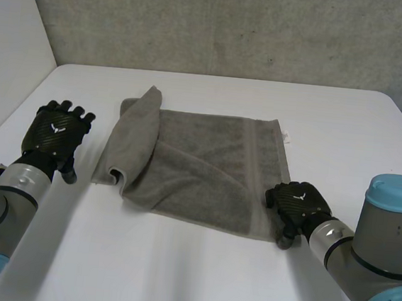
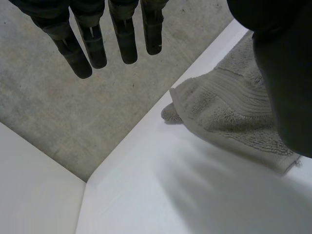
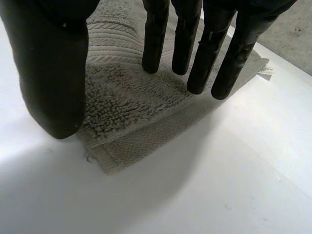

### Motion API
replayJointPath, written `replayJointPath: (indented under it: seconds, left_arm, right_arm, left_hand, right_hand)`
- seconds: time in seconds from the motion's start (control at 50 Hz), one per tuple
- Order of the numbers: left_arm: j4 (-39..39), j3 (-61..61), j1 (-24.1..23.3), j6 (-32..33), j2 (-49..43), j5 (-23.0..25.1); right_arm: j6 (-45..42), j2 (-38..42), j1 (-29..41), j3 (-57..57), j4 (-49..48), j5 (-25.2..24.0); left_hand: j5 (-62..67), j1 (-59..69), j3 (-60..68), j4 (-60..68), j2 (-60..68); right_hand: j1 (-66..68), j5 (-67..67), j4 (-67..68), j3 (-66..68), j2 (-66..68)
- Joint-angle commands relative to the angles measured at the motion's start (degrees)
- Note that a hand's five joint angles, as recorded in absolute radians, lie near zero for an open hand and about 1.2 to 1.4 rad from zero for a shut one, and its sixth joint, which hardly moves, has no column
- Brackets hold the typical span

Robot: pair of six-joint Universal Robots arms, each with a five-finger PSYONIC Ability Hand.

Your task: Fold the towel.

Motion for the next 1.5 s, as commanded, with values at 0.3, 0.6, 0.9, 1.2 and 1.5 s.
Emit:
replayJointPath:
  seconds: [0.3,0.6,0.9,1.2,1.5]
  left_arm:
    - [-0.08,-0.83,-0.27,0.07,-0.16,0.08]
    - [-0.17,-1.27,-1.76,-0.36,-0.33,0.17]
    - [0.18,-0.74,-5.01,-9.07,-3.23,4.48]
    - [-0.43,7.43,-8.88,-16.36,-13.86,4.92]
    - [0.45,11.56,-12.13,-17.15,-17.03,4.04]
  right_arm:
    - [0.13,1.31,0.0,-2.35,-4.21,0.64]
    - [1.44,0.08,-0.96,-2.26,-5.17,1.07]
    - [4.08,-3.17,-7.12,-1.12,-5.61,2.13]
    - [4.08,-3.61,-7.21,-0.95,-5.52,2.31]
    - [4.17,-3.79,-7.83,-0.59,-5.44,2.31]
  left_hand:
    - [-0.21,-1.98,-1.57,-2.16,-1.8]
    - [-1.05,-2.82,-2.41,-3.0,-2.64]
    - [-0.21,-1.98,-1.57,-2.16,-1.8]
    - [0.63,-1.14,-0.73,-1.32,-0.96]
    - [19.13,17.36,17.77,17.18,17.54]
  right_hand:
    - [6.51,6.54,6.7,6.59,6.86]
    - [48.17,48.2,48.35,48.24,48.51]
    - [48.17,48.2,48.35,48.24,48.51]
    - [48.17,48.2,48.35,48.24,48.51]
    - [48.17,48.2,48.35,48.24,48.51]
